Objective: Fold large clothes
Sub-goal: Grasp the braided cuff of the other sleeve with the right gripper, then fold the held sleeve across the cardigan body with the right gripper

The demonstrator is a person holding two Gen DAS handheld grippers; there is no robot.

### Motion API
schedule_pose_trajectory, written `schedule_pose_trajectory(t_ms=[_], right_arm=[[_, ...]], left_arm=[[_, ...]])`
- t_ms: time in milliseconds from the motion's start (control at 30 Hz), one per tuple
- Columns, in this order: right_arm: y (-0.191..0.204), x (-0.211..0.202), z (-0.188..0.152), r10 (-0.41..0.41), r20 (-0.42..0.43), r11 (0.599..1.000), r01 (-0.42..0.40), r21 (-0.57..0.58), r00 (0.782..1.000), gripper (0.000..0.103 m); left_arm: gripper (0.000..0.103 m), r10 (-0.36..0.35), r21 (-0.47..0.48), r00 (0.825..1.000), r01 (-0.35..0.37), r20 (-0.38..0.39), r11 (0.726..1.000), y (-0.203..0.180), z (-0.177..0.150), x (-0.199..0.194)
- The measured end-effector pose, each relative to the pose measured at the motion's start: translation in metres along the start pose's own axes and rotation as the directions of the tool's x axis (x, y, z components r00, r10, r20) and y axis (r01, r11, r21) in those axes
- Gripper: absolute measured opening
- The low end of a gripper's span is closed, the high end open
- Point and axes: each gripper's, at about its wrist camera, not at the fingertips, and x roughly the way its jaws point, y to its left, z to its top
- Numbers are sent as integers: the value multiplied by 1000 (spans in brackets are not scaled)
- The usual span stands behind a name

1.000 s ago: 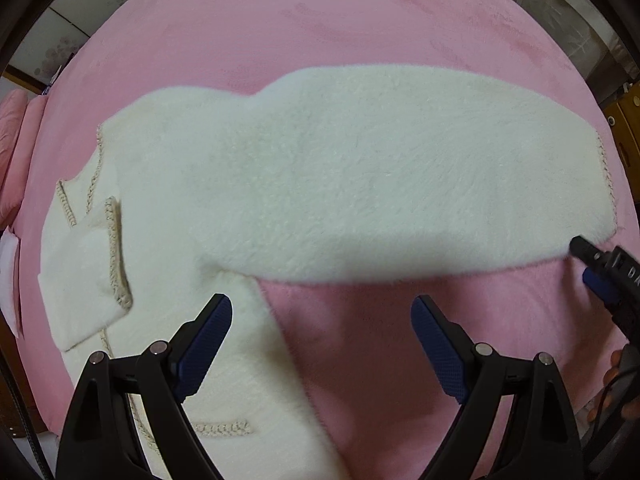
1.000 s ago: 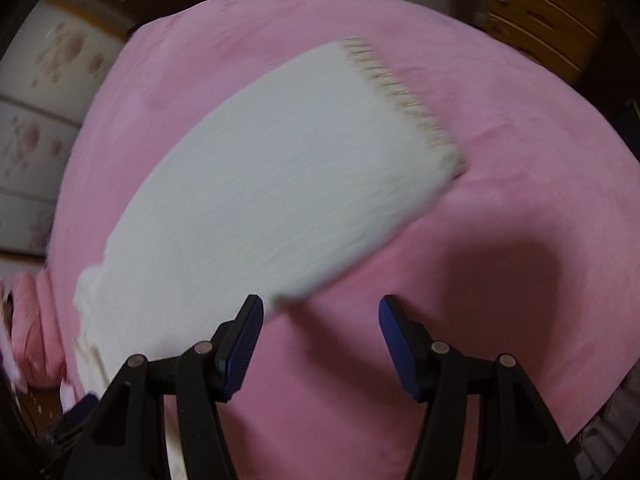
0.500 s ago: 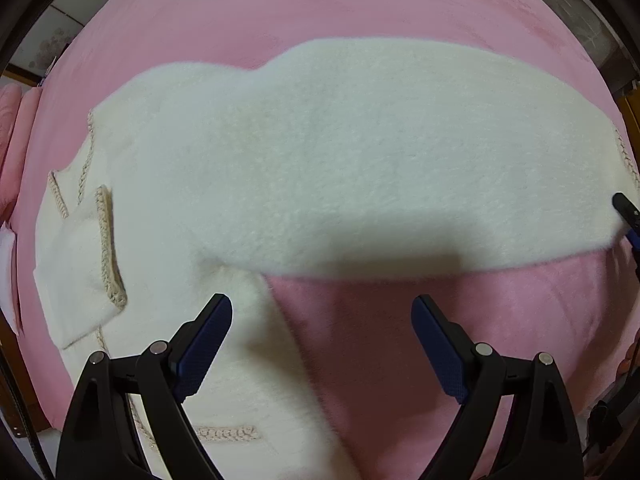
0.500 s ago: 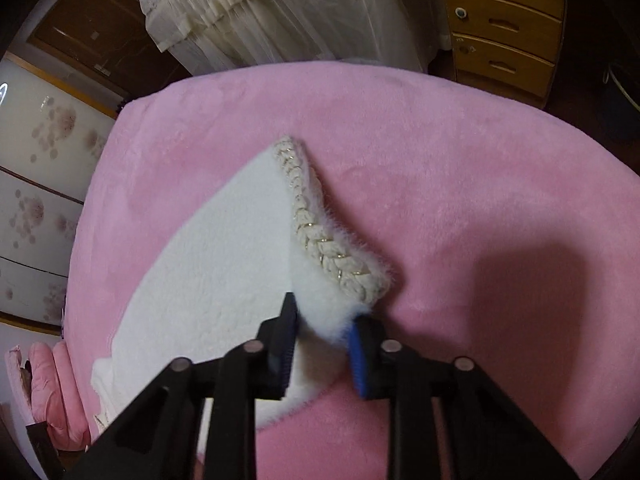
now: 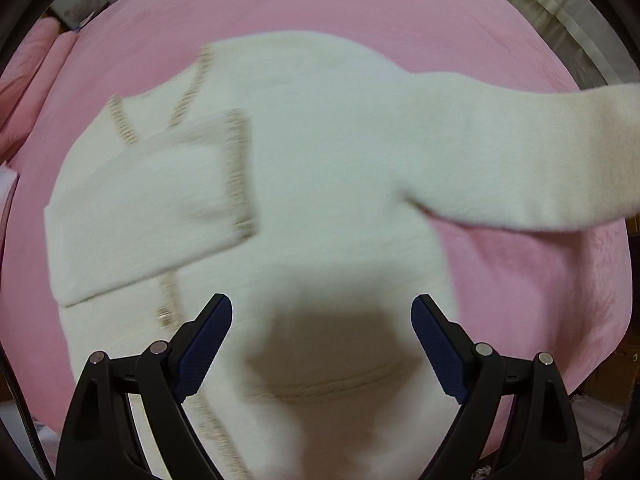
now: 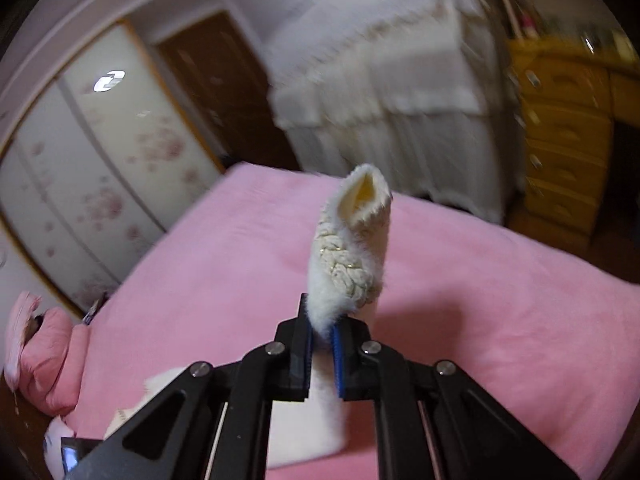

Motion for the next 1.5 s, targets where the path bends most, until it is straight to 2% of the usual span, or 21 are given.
schedule_pose_trajectory(t_ms=[67,167,300,367,500,567,633,700,733,767,833,900,967,1067,1133,1200,1267,1300,1367,1467,1500], right_arm=[[40,-9,-12,38,9,999,-37,-33,999,8],[109,-16,-40,61,4,988,-60,-142,998,8],[205,-13,-100,54,-50,940,-68,-334,997,8],[240,-1,-135,33,-96,912,-70,-404,995,8],[284,26,-214,5,-196,859,-105,-502,981,8],[298,41,-255,-21,-267,836,-129,-533,964,8],[303,59,-284,-50,-345,819,-159,-551,937,11],[307,73,-308,-94,-443,790,-204,-578,891,15],[308,76,-312,-112,-463,777,-213,-592,879,16],[307,77,-315,-115,-484,768,-232,-597,868,21],[304,72,-312,-64,-522,777,-286,-561,851,30],[300,66,-302,-2,-552,792,-336,-510,834,49],[297,55,-290,56,-556,797,-373,-476,829,55],[288,43,-274,111,-557,807,-402,-433,823,56],[274,44,-262,127,-564,823,-404,-398,816,56],[254,48,-250,120,-570,839,-390,-380,813,56],[237,51,-246,113,-571,849,-377,-369,813,56],[226,53,-243,109,-571,855,-370,-364,814,56],[208,55,-237,102,-577,866,-358,-350,810,56],[181,60,-232,83,-600,884,-337,-324,796,56],[171,60,-229,76,-605,892,-326,-315,792,56]], left_arm=[[90,4,-21,1000,-4,10,1000,37,-12,-10],[90,22,-46,1000,-21,12,999,96,-27,-21],[90,44,-87,999,-41,23,995,176,-37,-30],[90,43,-114,998,-37,49,993,213,-43,-36],[90,63,-173,995,-48,82,984,277,-49,-27],[90,57,-221,992,-32,108,975,301,-55,-23],[90,23,-248,994,3,103,969,316,-60,-16],[90,4,-257,996,20,91,966,321,-62,-10],[90,-1,-259,997,22,83,966,324,-62,-6],[90,-4,-258,997,23,77,966,324,-62,-4],[90,-17,-251,997,34,72,967,316,-59,0],[90,-44,-242,996,60,71,968,308,-54,2],[90,-93,-241,992,111,83,964,295,-44,5],[90,-244,-262,962,269,123,927,281,-33,11],[89,-348,-283,927,373,138,883,270,-25,22],[81,-406,-300,901,434,155,849,256,-16,30],[73,-427,-306,890,456,159,836,241,-10,39],[67,-425,-309,892,451,152,837,234,-7,45],[62,-405,-311,907,421,119,852,215,2,57],[62,-328,-322,943,325,47,889,194,7,75],[62,-312,-326,949,306,32,894,190,8,79]])
